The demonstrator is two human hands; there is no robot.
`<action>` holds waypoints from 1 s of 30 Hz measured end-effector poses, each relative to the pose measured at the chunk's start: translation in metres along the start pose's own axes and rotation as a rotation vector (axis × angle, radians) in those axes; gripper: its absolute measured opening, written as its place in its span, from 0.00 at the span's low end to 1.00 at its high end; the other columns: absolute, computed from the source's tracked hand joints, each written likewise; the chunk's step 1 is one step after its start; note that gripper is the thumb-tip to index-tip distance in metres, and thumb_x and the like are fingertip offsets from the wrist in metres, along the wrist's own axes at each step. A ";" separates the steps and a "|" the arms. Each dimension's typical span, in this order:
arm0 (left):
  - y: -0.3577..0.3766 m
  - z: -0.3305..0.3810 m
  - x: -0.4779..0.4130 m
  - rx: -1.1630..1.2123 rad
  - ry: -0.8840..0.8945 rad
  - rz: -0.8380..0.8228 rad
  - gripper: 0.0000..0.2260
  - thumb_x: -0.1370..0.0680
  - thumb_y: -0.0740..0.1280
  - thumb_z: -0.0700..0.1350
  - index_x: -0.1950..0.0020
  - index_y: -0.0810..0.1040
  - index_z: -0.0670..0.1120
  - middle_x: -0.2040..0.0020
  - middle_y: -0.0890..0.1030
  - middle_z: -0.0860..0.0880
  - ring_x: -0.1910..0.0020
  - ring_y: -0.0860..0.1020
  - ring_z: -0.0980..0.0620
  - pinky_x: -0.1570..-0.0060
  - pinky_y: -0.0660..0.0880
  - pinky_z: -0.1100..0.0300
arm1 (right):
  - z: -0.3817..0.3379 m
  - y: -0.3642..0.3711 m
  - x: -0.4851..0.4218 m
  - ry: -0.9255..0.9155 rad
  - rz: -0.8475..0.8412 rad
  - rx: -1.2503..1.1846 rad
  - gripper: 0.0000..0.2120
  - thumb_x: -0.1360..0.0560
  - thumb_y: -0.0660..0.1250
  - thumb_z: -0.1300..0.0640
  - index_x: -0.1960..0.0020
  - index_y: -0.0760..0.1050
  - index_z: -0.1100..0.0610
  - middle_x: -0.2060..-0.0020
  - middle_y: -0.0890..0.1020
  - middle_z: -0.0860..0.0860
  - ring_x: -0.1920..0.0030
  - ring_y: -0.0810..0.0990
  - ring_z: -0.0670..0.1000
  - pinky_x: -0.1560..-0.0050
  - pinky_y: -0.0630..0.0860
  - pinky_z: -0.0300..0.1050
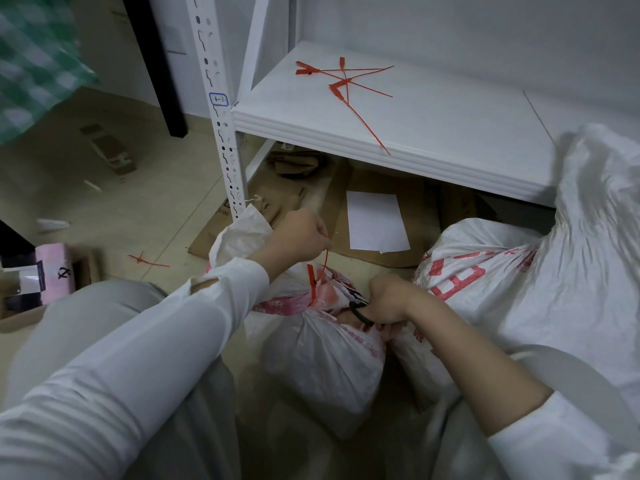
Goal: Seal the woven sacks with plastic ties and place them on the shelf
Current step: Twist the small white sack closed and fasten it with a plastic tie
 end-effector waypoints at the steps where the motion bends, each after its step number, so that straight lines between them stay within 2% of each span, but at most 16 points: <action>1: 0.001 0.001 0.000 0.007 0.007 -0.007 0.08 0.26 0.72 0.44 0.65 0.79 0.49 0.57 0.82 0.51 0.58 0.78 0.55 0.66 0.68 0.67 | -0.001 0.000 0.000 -0.002 0.015 -0.011 0.19 0.25 0.69 0.45 0.62 0.72 0.60 0.66 0.80 0.55 0.69 0.82 0.52 0.62 0.82 0.45; 4: 0.004 0.005 0.003 0.035 0.043 -0.025 0.07 0.26 0.72 0.42 0.64 0.82 0.44 0.55 0.82 0.50 0.63 0.76 0.59 0.68 0.67 0.68 | -0.007 0.005 -0.006 -0.017 0.120 0.019 0.16 0.22 0.66 0.46 0.57 0.74 0.59 0.64 0.79 0.53 0.67 0.79 0.50 0.66 0.78 0.40; 6: 0.007 0.009 0.004 0.046 0.061 -0.027 0.07 0.26 0.72 0.41 0.62 0.83 0.40 0.56 0.81 0.50 0.63 0.76 0.60 0.65 0.69 0.67 | -0.011 0.011 -0.013 -0.011 0.175 0.014 0.15 0.21 0.64 0.47 0.52 0.75 0.61 0.62 0.78 0.53 0.64 0.79 0.50 0.65 0.76 0.40; 10: 0.008 0.010 0.005 0.048 0.072 -0.019 0.06 0.26 0.72 0.42 0.62 0.83 0.41 0.56 0.83 0.48 0.56 0.79 0.55 0.58 0.73 0.63 | -0.015 0.025 -0.022 0.074 0.077 -0.266 0.13 0.20 0.64 0.55 0.55 0.74 0.65 0.58 0.84 0.63 0.64 0.85 0.58 0.58 0.83 0.52; 13: 0.007 0.008 0.004 0.043 0.079 -0.003 0.07 0.26 0.72 0.42 0.63 0.83 0.42 0.56 0.83 0.47 0.61 0.77 0.58 0.60 0.72 0.64 | -0.016 0.030 -0.023 0.100 0.091 -0.289 0.12 0.20 0.63 0.57 0.55 0.74 0.65 0.62 0.84 0.62 0.65 0.85 0.57 0.61 0.83 0.49; 16: 0.009 0.009 0.004 0.035 0.088 0.007 0.07 0.26 0.72 0.42 0.63 0.83 0.42 0.57 0.82 0.48 0.61 0.77 0.59 0.57 0.75 0.62 | -0.016 0.035 -0.025 0.094 0.104 -0.335 0.13 0.20 0.63 0.56 0.59 0.72 0.64 0.65 0.82 0.60 0.67 0.84 0.56 0.61 0.83 0.49; 20: 0.010 0.011 0.005 0.022 0.099 0.014 0.07 0.26 0.72 0.42 0.65 0.82 0.45 0.58 0.83 0.48 0.60 0.77 0.58 0.56 0.76 0.61 | -0.013 0.039 -0.030 0.062 0.161 -0.358 0.11 0.22 0.67 0.55 0.56 0.74 0.63 0.64 0.83 0.58 0.73 0.83 0.51 0.74 0.79 0.42; 22: 0.009 0.011 0.006 0.018 0.107 0.018 0.07 0.26 0.72 0.42 0.65 0.82 0.44 0.59 0.83 0.48 0.61 0.78 0.58 0.56 0.76 0.61 | -0.013 0.040 -0.031 0.045 0.176 -0.355 0.11 0.24 0.69 0.54 0.57 0.76 0.63 0.66 0.83 0.56 0.75 0.81 0.49 0.77 0.76 0.39; 24: 0.009 0.012 0.007 0.016 0.110 0.022 0.07 0.26 0.72 0.42 0.64 0.82 0.44 0.60 0.83 0.48 0.62 0.78 0.58 0.57 0.76 0.61 | -0.013 0.040 -0.031 0.047 0.168 -0.371 0.12 0.24 0.69 0.54 0.59 0.76 0.63 0.68 0.83 0.55 0.75 0.81 0.49 0.76 0.76 0.39; 27: 0.008 0.012 0.008 0.016 0.111 0.025 0.06 0.26 0.71 0.42 0.63 0.83 0.42 0.60 0.83 0.47 0.63 0.77 0.58 0.59 0.74 0.63 | -0.015 0.041 -0.030 0.052 0.146 -0.422 0.17 0.27 0.72 0.47 0.59 0.77 0.62 0.68 0.84 0.56 0.74 0.81 0.50 0.74 0.76 0.39; 30: 0.010 0.013 0.009 0.019 0.115 0.019 0.06 0.26 0.71 0.42 0.62 0.83 0.42 0.59 0.83 0.47 0.61 0.79 0.56 0.58 0.76 0.61 | -0.016 0.045 -0.030 0.065 0.124 -0.443 0.19 0.27 0.70 0.43 0.58 0.77 0.61 0.68 0.84 0.56 0.72 0.81 0.51 0.70 0.79 0.41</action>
Point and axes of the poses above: each hand's wrist, its own x-axis away from the middle knuckle, its own y-axis out of the palm, z = x × y, the point moved 4 cm from there along -x, towards the middle knuckle
